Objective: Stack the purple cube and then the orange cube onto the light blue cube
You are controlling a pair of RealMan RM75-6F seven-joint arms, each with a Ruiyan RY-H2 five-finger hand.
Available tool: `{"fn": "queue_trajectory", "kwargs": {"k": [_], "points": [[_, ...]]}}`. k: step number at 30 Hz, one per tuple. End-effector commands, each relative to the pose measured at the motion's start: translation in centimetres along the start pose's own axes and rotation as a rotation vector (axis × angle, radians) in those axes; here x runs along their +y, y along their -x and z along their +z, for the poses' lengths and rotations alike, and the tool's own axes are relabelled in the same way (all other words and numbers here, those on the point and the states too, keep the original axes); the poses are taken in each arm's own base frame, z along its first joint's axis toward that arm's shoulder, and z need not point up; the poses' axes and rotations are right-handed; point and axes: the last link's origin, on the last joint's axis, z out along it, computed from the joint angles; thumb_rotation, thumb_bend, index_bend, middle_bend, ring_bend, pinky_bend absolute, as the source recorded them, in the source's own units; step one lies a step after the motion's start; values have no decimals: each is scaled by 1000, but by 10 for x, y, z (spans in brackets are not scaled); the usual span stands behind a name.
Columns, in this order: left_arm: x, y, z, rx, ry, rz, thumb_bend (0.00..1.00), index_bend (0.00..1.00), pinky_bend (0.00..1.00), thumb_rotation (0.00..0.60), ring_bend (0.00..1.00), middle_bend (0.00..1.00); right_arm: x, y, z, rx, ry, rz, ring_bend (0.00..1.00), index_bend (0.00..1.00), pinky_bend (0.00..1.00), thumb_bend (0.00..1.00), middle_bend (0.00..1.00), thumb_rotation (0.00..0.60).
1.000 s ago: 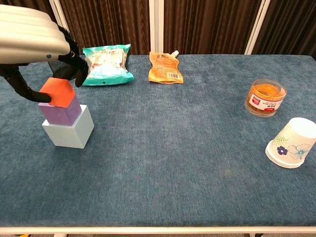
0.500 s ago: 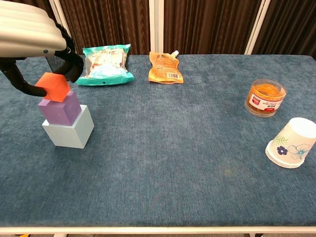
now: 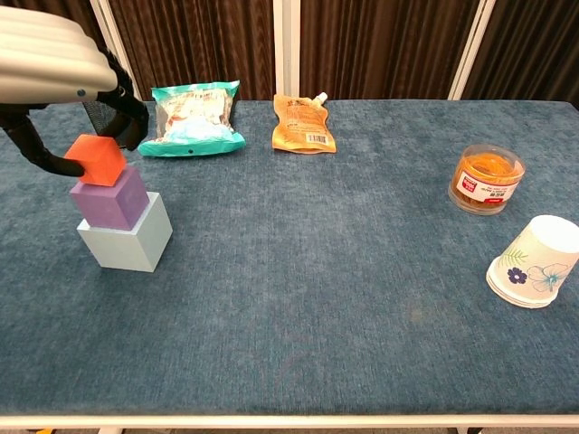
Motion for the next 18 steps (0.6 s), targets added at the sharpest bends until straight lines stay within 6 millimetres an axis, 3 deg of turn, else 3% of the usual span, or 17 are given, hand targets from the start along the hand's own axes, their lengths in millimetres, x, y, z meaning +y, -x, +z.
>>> {"fn": "queue_trajectory", "kwargs": {"k": [1,10,18], "points": [[1,4,0,-9,7,-8,282,476,292,600,361,627,0,0,0,1,1,0,0,0,0,151,0,600],[5,7,2,-3,18,-6,277,455,291,600,360,604,-1,1,1,-5,2,-5,0,0,0,152,0,600],[4,4,0,1,15,-22,120,194,253,600,266,362,-1,1,2,-13,4,-8,0,0,0,152,0,600]]}}
